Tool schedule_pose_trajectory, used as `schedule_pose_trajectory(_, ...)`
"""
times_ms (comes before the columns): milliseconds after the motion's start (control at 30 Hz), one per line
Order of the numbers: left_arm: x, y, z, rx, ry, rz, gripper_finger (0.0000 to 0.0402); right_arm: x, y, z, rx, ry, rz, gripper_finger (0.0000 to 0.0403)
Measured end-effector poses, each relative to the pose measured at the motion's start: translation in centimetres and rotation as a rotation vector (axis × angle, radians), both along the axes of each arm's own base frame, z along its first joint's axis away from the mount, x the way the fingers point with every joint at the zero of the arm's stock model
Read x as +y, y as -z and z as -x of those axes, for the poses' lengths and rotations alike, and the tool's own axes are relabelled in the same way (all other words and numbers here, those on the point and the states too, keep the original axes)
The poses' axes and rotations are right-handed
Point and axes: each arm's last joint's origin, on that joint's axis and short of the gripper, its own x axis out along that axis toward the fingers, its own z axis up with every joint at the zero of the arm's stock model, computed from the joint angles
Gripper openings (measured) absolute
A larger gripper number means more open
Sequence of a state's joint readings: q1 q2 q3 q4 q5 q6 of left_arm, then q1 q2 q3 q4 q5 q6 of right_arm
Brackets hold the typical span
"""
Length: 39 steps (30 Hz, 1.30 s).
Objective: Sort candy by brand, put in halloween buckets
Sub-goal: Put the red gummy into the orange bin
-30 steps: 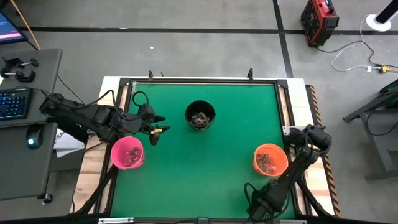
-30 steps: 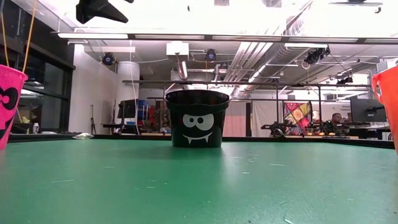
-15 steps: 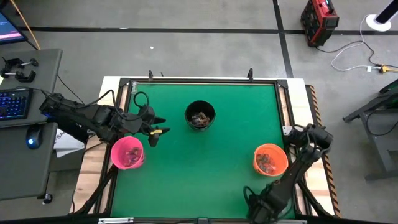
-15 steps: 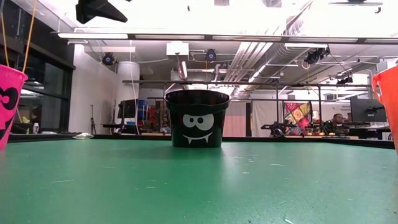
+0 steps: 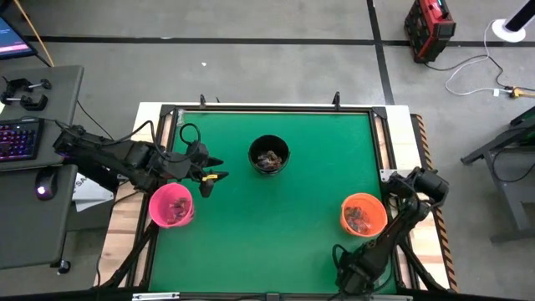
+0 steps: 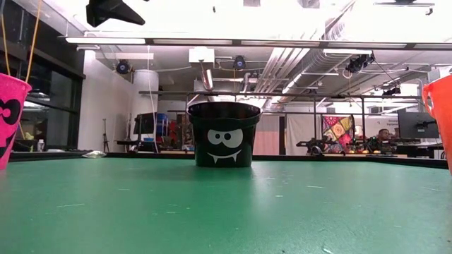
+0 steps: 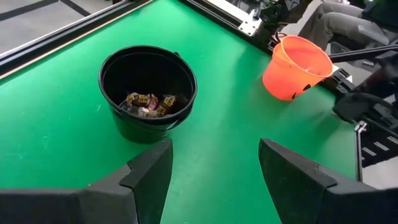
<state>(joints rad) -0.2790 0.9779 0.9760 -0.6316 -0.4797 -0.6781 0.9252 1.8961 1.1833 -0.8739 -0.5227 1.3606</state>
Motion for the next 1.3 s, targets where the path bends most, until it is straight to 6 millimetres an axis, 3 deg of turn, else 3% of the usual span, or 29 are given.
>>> schedule_pose_trajectory(133,-0.1,0.0,0.0,0.002,0.014,0.011,0.0227,-0.4,0.5,0.3,0.019,0.021,0.024,0.0252)
schedule_pose_trajectory(233,-0.1,0.0,0.0,0.003,0.020,0.015,0.0227,-0.3,0.6,0.3,0.013,0.009,0.008,0.0232)
schedule_pose_trajectory(333,-0.1,0.0,0.0,0.003,0.020,0.016,0.0227,-0.3,0.6,0.3,0.008,-0.009,-0.001,0.0175)
schedule_pose_trajectory(467,-0.1,0.0,0.0,0.003,0.020,0.015,0.0227,-0.3,0.6,0.3,0.006,-0.023,-0.009,0.0045)
schedule_pose_trajectory(567,-0.1,0.0,0.0,0.002,0.021,0.016,0.0227,0.2,-0.1,-0.1,-0.018,-0.050,-0.042,0.0017)
schedule_pose_trajectory(800,-0.1,-0.1,0.0,-0.006,0.021,0.019,0.0227,2.2,-5.5,-1.8,-0.179,-0.284,-0.163,0.0005)
schedule_pose_trajectory(933,-0.1,-0.3,-0.1,-0.030,0.022,0.030,0.0227,2.3,-9.3,-3.1,-0.365,-0.450,-0.112,0.0002)
schedule_pose_trajectory(1167,-0.5,-1.4,-0.8,-0.148,0.154,0.089,0.0227,-1.3,-15.0,-4.2,-0.465,-0.509,0.324,0.0001)
schedule_pose_trajectory(1300,-0.2,-2.4,-1.3,-0.246,0.169,0.032,0.0227,-3.4,-16.4,-5.4,-0.596,-0.411,0.363,0.0000)
